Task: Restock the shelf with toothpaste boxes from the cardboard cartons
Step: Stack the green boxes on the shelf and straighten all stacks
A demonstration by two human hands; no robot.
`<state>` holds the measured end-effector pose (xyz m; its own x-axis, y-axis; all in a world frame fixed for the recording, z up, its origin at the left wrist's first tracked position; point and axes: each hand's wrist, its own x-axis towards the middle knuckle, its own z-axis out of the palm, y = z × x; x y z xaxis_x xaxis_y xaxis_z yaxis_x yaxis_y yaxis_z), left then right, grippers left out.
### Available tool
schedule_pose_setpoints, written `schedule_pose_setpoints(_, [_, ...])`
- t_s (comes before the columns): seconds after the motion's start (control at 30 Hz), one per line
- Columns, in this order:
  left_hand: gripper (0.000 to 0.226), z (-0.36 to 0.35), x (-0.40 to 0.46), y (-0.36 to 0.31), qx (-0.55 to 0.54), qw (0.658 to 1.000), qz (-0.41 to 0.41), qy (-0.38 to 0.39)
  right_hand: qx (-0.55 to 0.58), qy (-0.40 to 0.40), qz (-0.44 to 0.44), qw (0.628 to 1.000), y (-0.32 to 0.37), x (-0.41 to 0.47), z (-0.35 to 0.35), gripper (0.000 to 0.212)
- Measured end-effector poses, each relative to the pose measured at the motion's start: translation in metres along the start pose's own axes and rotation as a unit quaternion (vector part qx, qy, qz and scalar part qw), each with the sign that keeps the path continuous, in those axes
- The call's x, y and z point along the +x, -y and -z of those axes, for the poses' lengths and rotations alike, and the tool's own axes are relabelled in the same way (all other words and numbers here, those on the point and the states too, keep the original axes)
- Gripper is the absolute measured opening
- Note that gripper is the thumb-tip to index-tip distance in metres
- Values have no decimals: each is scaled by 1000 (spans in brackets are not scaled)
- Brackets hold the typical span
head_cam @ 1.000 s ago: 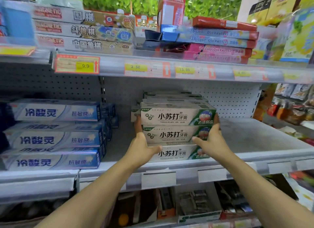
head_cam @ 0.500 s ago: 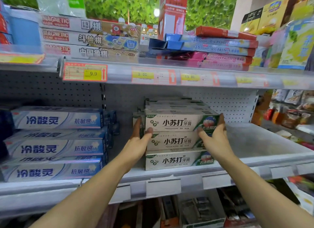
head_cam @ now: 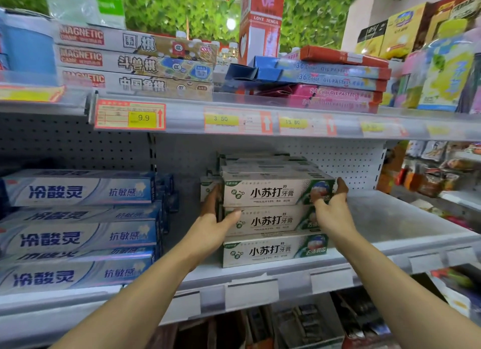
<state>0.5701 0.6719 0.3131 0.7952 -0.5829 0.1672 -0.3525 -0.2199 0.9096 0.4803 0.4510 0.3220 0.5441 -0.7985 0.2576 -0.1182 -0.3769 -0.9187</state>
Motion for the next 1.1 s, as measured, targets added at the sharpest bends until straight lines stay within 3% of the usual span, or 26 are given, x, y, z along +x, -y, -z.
schedule_pose_setpoints(0.13, [94, -3, 4, -4, 49, 999, 3, 1, 16, 22, -55, 998, 2, 14, 6, 38])
schedule_pose_setpoints(0.23, [99, -10, 7, -9, 105, 994, -6, 4, 41, 53, -60, 996, 1, 19, 6, 33])
schedule_pose_setpoints(0.3, [95, -14, 9, -12, 118, 992, -12, -32, 61, 58, -47, 995, -1, 21, 6, 32])
schedule_pose_setpoints(0.43, [64, -19, 18, -18, 76, 990, 3, -118, 69, 63, -20, 995, -7, 25, 6, 34])
schedule_pose_setpoints(0.53, [74, -23, 20, -18, 82, 988, 31, -123, 80, 84, -22, 993, -12, 24, 7, 35])
schedule_pose_setpoints(0.67, [98, -30, 5, -6, 125, 986, 81, -76, 16, 191, -35, 981, -33, 16, 12, 48])
schedule_pose_setpoints(0.77, [61, -37, -5, 8, 195, 975, 107, -30, -46, 224, -24, 973, -46, 11, 15, 90])
schedule_pose_setpoints(0.83, [50, -40, -5, 14, 212, 970, 108, -42, -88, 217, -13, 972, -44, 8, 14, 110])
schedule_pose_setpoints(1.1, [48, -41, 2, 21, 237, 963, 115, -59, -170, 174, 32, 969, -51, 10, 10, 96])
